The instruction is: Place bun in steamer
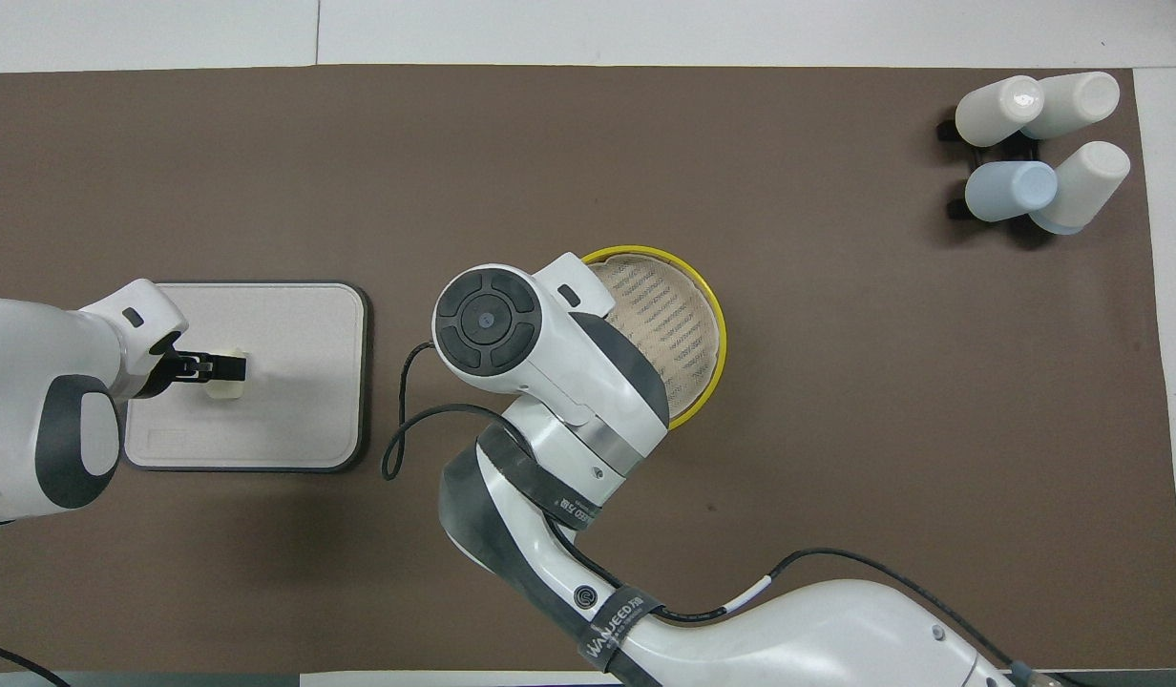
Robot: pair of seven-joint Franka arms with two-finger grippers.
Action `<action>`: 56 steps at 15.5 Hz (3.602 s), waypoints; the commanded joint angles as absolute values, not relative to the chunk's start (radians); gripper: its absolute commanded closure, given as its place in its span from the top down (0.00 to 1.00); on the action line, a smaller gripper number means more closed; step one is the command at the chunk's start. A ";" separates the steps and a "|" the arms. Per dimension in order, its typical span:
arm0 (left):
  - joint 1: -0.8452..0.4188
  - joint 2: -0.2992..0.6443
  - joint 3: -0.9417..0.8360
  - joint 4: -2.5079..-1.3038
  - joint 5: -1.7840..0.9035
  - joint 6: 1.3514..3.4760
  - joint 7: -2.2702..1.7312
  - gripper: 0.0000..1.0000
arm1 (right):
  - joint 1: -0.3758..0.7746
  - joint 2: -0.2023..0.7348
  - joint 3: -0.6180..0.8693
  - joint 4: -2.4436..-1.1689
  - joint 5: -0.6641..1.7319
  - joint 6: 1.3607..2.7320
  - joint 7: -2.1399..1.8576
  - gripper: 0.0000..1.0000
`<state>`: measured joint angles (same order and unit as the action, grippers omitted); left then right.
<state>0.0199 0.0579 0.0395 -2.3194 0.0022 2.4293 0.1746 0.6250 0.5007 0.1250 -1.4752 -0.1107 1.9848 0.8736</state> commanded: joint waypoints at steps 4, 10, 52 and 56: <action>0.014 0.075 0.038 -2.347 -0.002 2.500 0.164 0.83 | 0.626 0.436 0.130 -1.606 -0.127 2.080 0.864 0.21; 0.012 0.074 0.038 -2.330 -0.002 2.433 0.166 0.31 | 0.603 0.439 0.124 -1.547 -0.129 2.007 0.816 0.00; -0.287 0.080 0.049 -1.638 0.010 1.700 -0.455 1.00 | 0.486 0.363 0.127 -1.537 -0.015 1.934 0.693 0.00; -0.157 -0.007 0.048 -1.652 0.023 1.582 -0.134 1.00 | 0.520 0.411 0.130 -1.552 -0.055 2.040 0.771 0.00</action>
